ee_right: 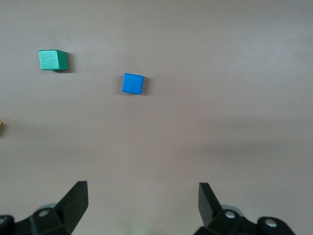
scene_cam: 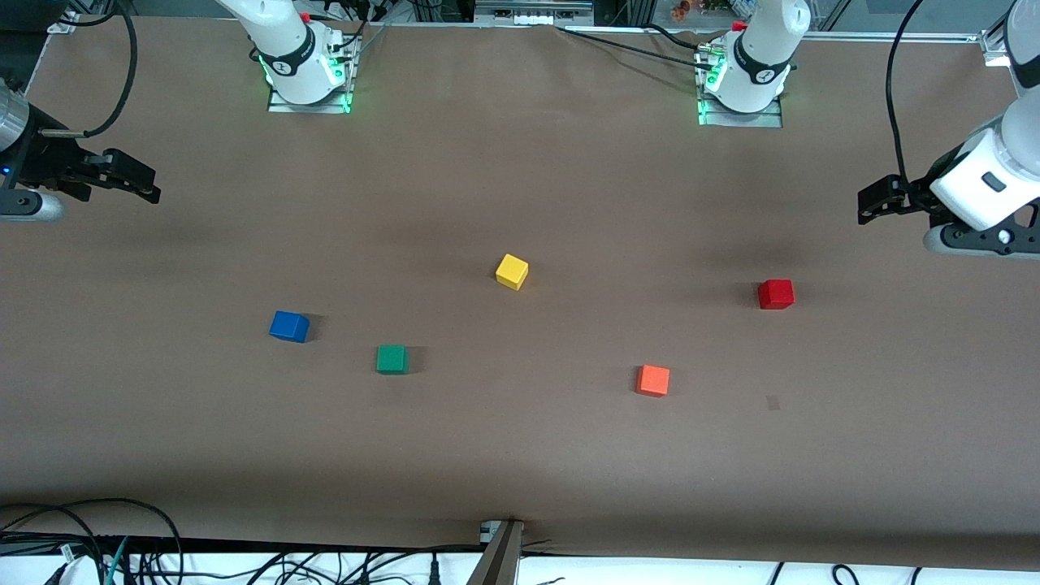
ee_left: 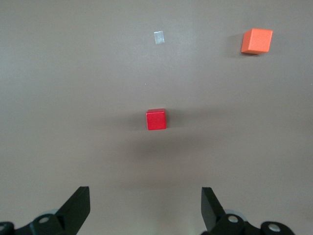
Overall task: Pass red block to right arm, stack on blue
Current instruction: 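Move the left gripper over the red cube and lower it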
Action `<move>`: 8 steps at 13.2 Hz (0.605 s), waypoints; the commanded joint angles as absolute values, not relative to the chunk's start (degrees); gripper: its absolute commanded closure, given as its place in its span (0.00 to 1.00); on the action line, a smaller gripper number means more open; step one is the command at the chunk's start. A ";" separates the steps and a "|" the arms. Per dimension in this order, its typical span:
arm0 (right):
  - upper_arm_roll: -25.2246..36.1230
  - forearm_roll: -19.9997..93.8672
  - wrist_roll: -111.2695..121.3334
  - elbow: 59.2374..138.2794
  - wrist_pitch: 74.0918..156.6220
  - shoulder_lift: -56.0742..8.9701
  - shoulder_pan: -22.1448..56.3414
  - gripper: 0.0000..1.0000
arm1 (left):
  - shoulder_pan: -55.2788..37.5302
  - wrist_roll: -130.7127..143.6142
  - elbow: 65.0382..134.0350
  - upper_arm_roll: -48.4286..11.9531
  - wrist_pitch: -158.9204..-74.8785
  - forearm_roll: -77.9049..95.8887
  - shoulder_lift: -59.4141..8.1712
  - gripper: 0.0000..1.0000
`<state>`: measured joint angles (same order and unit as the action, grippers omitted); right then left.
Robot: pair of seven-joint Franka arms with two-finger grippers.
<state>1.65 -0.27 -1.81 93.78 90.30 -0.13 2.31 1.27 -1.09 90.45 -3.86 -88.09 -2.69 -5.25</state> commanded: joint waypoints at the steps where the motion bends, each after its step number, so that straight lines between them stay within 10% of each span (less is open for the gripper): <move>1: 1.41 -0.35 -2.55 93.16 89.38 0.09 2.29 0.00 | 1.32 -1.49 88.59 -4.04 -86.14 -3.78 -5.98 0.00; 8: 1.41 -0.35 -2.55 93.08 89.38 0.09 2.29 0.00 | 3.60 -1.23 92.45 -3.87 -85.25 -0.18 -5.54 0.00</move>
<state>1.65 -0.27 -1.82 93.78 90.30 -0.13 2.32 2.11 -0.98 91.16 -3.74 -85.55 -2.03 -5.78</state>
